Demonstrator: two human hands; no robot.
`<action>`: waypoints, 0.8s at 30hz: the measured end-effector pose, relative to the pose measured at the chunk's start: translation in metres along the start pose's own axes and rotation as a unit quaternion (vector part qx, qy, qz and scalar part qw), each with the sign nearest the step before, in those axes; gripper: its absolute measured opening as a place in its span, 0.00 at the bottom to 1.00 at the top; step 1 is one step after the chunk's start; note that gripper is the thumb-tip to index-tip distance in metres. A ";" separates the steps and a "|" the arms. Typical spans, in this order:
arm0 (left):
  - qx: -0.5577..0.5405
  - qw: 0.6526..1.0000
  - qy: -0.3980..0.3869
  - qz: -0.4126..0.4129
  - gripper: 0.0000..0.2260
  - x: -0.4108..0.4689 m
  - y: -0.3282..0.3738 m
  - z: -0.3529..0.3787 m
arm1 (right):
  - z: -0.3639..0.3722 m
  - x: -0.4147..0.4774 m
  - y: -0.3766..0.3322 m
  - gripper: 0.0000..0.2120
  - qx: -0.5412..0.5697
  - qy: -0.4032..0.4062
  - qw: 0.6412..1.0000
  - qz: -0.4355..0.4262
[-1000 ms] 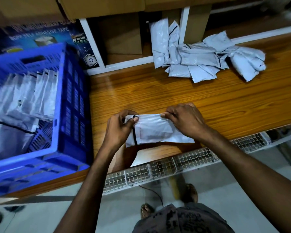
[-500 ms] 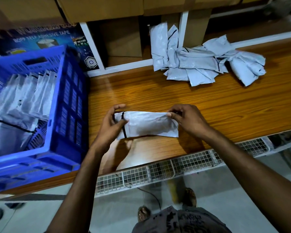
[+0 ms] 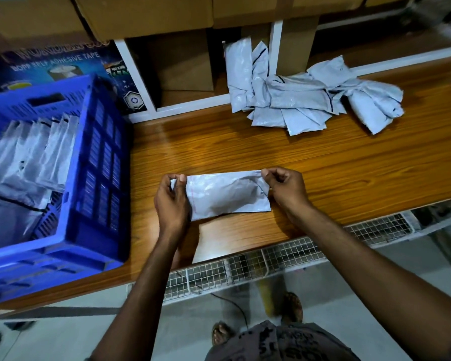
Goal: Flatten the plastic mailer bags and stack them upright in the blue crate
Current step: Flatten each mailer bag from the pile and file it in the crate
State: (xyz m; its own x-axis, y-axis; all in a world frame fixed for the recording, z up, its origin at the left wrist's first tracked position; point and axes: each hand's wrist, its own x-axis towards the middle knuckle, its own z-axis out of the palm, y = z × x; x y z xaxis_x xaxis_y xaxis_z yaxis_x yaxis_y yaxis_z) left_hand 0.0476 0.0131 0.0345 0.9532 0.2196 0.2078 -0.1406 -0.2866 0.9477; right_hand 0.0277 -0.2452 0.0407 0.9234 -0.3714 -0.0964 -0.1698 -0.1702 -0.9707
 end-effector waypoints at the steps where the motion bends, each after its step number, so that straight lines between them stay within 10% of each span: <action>1: 0.015 1.000 0.014 0.001 0.13 -0.001 -0.003 0.001 | 0.000 0.000 0.000 0.06 0.000 0.019 1.000 0.000; 15: 0.014 0.994 0.079 -0.069 0.13 -0.009 -0.015 0.006 | 0.021 -0.011 0.010 0.20 -0.132 0.077 0.988 0.021; 24: 0.117 0.985 0.110 -0.069 0.07 -0.030 -0.016 0.014 | 0.032 -0.028 0.013 0.09 -0.252 0.160 0.952 -0.068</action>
State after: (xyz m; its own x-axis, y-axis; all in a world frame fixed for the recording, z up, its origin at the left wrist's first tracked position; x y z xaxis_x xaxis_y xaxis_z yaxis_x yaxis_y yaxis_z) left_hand 0.0249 -0.0022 0.0098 0.8741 0.4613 0.1525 0.0764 -0.4404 0.8946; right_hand 0.0111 -0.2077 0.0241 0.8100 -0.5605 0.1723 -0.2751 -0.6227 -0.7325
